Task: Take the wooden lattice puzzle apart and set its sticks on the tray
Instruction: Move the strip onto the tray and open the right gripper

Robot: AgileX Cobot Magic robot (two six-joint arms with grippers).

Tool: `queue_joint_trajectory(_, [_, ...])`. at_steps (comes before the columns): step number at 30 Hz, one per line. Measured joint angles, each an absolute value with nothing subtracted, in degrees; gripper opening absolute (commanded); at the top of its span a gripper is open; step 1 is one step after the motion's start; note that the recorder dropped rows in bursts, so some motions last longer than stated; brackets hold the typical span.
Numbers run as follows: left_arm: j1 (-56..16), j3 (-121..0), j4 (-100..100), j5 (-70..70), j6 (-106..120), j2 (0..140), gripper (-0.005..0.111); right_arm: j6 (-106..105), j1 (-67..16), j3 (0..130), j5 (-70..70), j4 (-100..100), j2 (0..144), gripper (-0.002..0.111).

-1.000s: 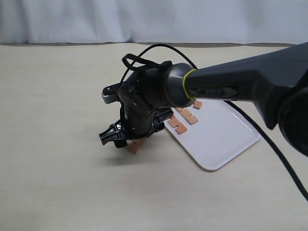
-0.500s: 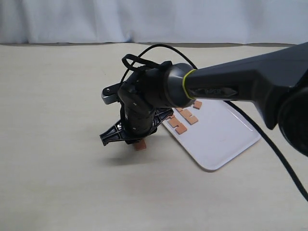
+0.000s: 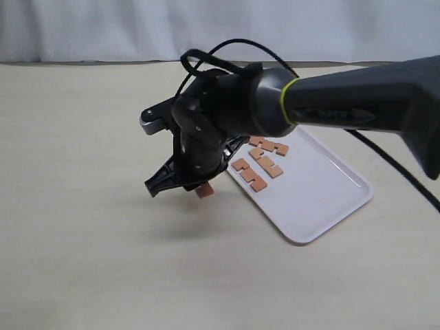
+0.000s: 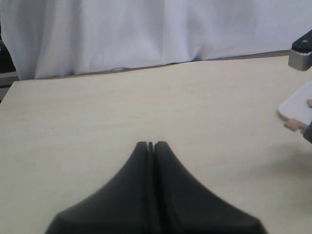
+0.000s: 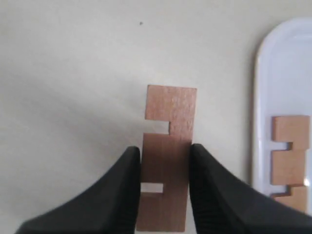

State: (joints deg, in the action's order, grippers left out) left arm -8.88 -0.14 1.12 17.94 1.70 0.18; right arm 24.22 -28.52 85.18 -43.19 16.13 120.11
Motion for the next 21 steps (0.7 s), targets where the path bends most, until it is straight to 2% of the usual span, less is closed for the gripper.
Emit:
queue_joint_trajectory(8, [-8.9, -0.1, 1.1, 17.9, 1.7, 0.2, 0.000, 23.4, -15.8, 85.0, -49.5, 19.7, 117.5, 0.005])
queue_joint_trajectory(10, [-8.9, -0.1, 1.1, 17.9, 1.7, 0.2, 0.000, 23.4, -14.1, 84.7, -49.8, 20.1, 118.3, 0.011])
queue_joint_trajectory(15, [-8.9, -0.1, 1.1, 17.9, 1.7, 0.2, 0.000, 23.4, -13.6, 84.5, -49.9, 20.1, 121.0, 0.039])
queue_joint_trajectory(21, [-8.9, -0.1, 1.1, 17.9, 1.7, 0.2, 0.000, 23.4, -13.6, 84.5, -50.8, 20.1, 121.3, 0.050])
